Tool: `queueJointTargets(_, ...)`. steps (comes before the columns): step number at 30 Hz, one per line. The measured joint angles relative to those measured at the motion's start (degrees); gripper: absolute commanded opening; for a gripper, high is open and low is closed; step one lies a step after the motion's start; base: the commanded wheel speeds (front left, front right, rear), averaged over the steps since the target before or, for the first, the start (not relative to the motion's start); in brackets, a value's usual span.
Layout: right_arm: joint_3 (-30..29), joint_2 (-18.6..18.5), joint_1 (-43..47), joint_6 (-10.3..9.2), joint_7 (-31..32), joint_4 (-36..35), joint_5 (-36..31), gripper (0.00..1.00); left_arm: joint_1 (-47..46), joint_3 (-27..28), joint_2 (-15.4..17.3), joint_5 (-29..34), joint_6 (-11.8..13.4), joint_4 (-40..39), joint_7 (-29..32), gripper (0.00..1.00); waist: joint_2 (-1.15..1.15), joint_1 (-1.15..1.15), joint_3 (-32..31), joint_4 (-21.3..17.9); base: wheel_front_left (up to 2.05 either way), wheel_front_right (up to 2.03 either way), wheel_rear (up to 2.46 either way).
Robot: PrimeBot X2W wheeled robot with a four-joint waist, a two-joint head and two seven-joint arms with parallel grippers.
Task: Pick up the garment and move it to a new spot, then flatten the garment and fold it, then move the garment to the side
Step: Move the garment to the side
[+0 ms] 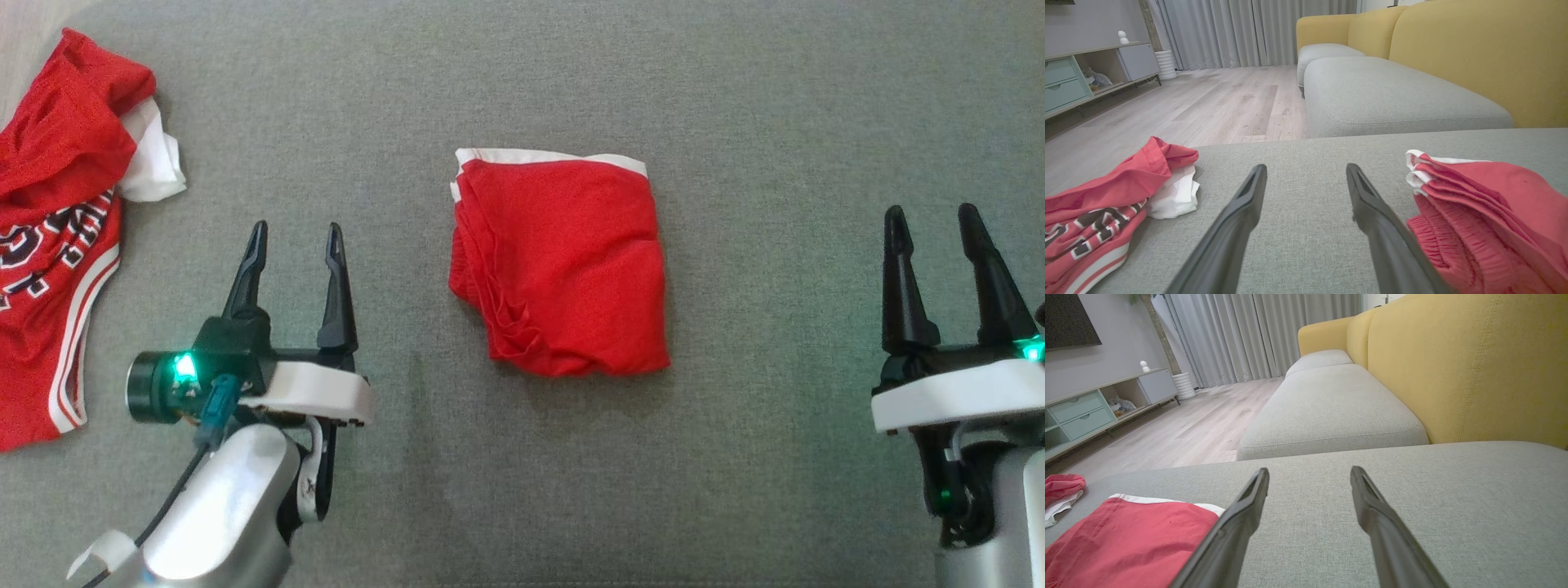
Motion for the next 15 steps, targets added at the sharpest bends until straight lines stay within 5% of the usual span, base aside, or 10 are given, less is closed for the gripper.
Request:
queueJointTargets(12,-0.15,0.19,-0.01,0.00,0.96,0.05,0.01,1.00,0.01,-0.18,0.19,0.02,0.30,-1.19,0.26,1.00,0.00,0.00,-0.38,0.03,0.00,0.00,0.00)
queueJointTargets(13,-0.12,0.19,-0.01,0.00,1.02,0.08,0.02,0.64,0.01,-0.23,0.19,0.04,0.30,-1.27,0.25,1.00,0.00,0.00,-0.38,0.07,0.00,0.00,0.00)
queueJointTargets(14,-0.08,0.20,-0.01,0.00,1.02,0.16,0.02,0.01,0.00,-0.26,0.19,0.04,0.29,-1.31,0.25,1.00,0.00,0.00,-0.37,0.13,0.00,0.00,0.00)
queueJointTargets(15,0.05,0.20,-0.02,0.00,1.13,0.32,0.12,0.00,0.00,-0.31,0.19,0.04,0.29,-1.31,0.25,1.00,0.00,0.00,-0.36,0.21,0.00,0.00,0.00)
